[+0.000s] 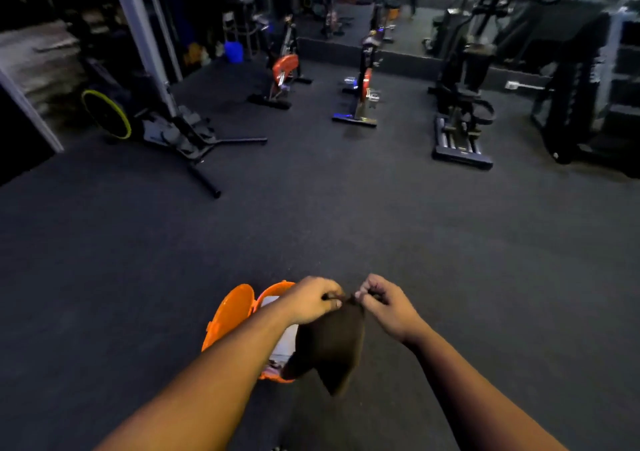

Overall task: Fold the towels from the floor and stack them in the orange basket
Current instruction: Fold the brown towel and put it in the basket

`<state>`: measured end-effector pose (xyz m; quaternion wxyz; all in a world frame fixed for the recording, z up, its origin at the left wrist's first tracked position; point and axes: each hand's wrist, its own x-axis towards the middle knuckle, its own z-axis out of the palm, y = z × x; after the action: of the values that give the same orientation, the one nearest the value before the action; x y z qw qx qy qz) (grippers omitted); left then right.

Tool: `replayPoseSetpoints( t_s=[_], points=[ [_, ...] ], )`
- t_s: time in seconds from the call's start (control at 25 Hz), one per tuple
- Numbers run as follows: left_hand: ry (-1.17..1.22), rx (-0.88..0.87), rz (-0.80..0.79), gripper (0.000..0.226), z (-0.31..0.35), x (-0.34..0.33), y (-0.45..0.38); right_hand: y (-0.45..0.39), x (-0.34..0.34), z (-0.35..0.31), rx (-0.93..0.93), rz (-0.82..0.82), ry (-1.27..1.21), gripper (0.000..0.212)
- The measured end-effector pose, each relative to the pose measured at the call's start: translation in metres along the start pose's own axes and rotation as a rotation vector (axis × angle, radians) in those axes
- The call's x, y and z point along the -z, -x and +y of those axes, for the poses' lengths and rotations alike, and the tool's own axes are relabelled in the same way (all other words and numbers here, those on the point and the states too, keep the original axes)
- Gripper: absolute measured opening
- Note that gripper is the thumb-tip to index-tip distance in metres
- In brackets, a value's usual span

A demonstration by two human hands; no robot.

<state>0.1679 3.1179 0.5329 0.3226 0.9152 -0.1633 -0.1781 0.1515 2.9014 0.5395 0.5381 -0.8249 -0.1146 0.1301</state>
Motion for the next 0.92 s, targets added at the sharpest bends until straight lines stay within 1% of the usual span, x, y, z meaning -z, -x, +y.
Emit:
replayPoseSetpoints(
  t_s=[0.08,0.12,0.16,0.2,0.24,0.28,0.32,0.36,0.44,0.48,0.56,0.64,0.68,0.72,0.76,0.8,0.84,0.88,0.92],
  points=[
    [0.067,0.053,0.075,0.021,0.009,-0.007,-0.007,-0.01,0.013,0.015,0.089,0.001,-0.051,0.021],
    [0.124,0.084,0.135,0.018,0.014,-0.014,-0.009,-0.012,0.022,0.023,0.1,-0.034,-0.084,0.015],
    [0.184,0.122,0.207,0.015,0.021,-0.021,-0.01,-0.014,0.03,0.031,0.109,-0.096,-0.125,0.017],
    [0.254,0.157,0.296,0.012,0.029,-0.028,-0.01,-0.017,0.037,0.04,0.1,-0.177,-0.106,0.03],
    [0.325,0.199,0.392,0.01,0.039,-0.035,-0.009,-0.018,0.042,0.049,0.107,-0.269,-0.019,0.042],
    [0.393,0.239,0.49,0.007,0.047,-0.04,-0.007,-0.018,0.047,0.057,0.15,-0.31,0.171,0.046],
    [0.447,0.286,0.583,0.006,0.057,-0.043,-0.004,-0.019,0.05,0.07,0.212,-0.313,0.324,0.042],
    [0.503,0.326,0.662,0.005,0.063,-0.045,0.001,-0.019,0.053,0.076,0.236,-0.268,0.411,0.033],
    [0.629,0.407,0.778,0.009,0.074,-0.046,0.013,-0.023,0.065,0.083,0.163,-0.155,0.33,0.016],
    [0.689,0.443,0.821,0.011,0.08,-0.046,0.019,-0.028,0.072,0.081,0.13,-0.106,0.279,0.013],
    [0.738,0.461,0.863,0.014,0.092,-0.046,0.03,-0.032,0.078,0.067,0.111,-0.049,0.223,0.012],
    [0.692,0.451,0.819,0.015,0.107,-0.044,0.032,-0.027,0.069,0.044,0.152,0.028,0.14,0.013],
    [0.677,0.439,0.805,0.015,0.113,-0.043,0.032,-0.022,0.062,0.03,0.205,0.062,0.104,0.023],
    [0.682,0.423,0.798,0.016,0.119,-0.041,0.03,-0.015,0.056,0.021,0.272,0.055,0.104,0.037],
    [0.714,0.407,0.792,0.017,0.125,-0.04,0.029,-0.008,0.051,0.011,0.31,0.01,0.159,0.049],
    [0.769,0.404,0.79,0.018,0.129,-0.04,0.03,-0.004,0.047,0.005,0.328,-0.041,0.251,0.053],
    [0.849,0.412,0.8,0.019,0.131,-0.04,0.031,-0.002,0.047,0.002,0.349,-0.075,0.366,0.047],
    [0.936,0.434,0.838,0.022,0.129,-0.04,0.032,-0.002,0.049,0.002,0.375,-0.068,0.469,0.034],
    [1.03,0.473,0.902,0.024,0.126,-0.04,0.036,-0.003,0.054,0.003,0.39,-0.026,0.521,0.019]
  ],
)
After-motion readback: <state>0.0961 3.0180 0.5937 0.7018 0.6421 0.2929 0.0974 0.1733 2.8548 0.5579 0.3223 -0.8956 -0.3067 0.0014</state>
